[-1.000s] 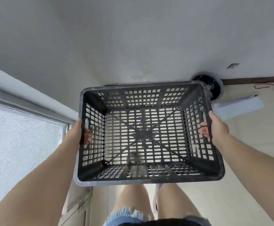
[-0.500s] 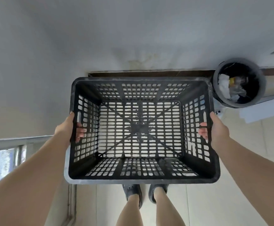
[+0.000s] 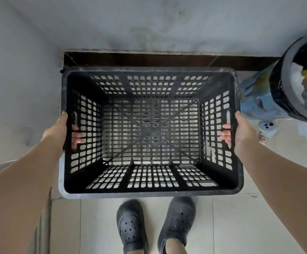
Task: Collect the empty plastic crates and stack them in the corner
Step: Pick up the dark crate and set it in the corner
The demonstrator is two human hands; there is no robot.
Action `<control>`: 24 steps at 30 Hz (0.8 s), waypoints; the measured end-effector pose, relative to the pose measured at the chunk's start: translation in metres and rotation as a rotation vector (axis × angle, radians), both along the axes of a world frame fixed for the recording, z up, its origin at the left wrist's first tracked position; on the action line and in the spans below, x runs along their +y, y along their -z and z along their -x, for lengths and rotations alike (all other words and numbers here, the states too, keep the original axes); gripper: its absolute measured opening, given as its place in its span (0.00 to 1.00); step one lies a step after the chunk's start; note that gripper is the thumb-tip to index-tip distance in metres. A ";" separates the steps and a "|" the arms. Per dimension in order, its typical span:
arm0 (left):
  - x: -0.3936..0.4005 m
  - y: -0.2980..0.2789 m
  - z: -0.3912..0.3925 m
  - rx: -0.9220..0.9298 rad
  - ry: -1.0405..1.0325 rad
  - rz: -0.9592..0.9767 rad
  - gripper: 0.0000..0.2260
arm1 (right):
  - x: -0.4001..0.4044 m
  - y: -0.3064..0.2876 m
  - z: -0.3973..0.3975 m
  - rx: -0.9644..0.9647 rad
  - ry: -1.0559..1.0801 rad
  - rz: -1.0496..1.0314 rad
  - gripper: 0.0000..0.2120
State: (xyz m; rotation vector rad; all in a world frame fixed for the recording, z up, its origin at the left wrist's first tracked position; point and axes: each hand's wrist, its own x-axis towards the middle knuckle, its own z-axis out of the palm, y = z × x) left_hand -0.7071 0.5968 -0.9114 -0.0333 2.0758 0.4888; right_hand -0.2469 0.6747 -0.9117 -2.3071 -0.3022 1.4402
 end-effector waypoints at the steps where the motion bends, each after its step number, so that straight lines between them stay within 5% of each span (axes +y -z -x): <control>1: 0.002 0.006 -0.002 -0.007 0.008 0.003 0.28 | 0.001 0.006 0.000 -0.003 0.002 -0.004 0.28; 10: 0.006 0.025 -0.009 0.053 0.002 0.001 0.31 | 0.000 0.020 0.001 -0.110 -0.046 -0.056 0.30; 15: 0.005 0.011 -0.008 0.065 0.115 0.065 0.25 | -0.007 -0.009 0.006 -0.461 -0.603 0.022 0.28; 24: 0.030 -0.152 -0.045 0.468 1.252 0.267 0.20 | 0.011 -0.146 0.038 -0.704 -1.384 0.134 0.21</control>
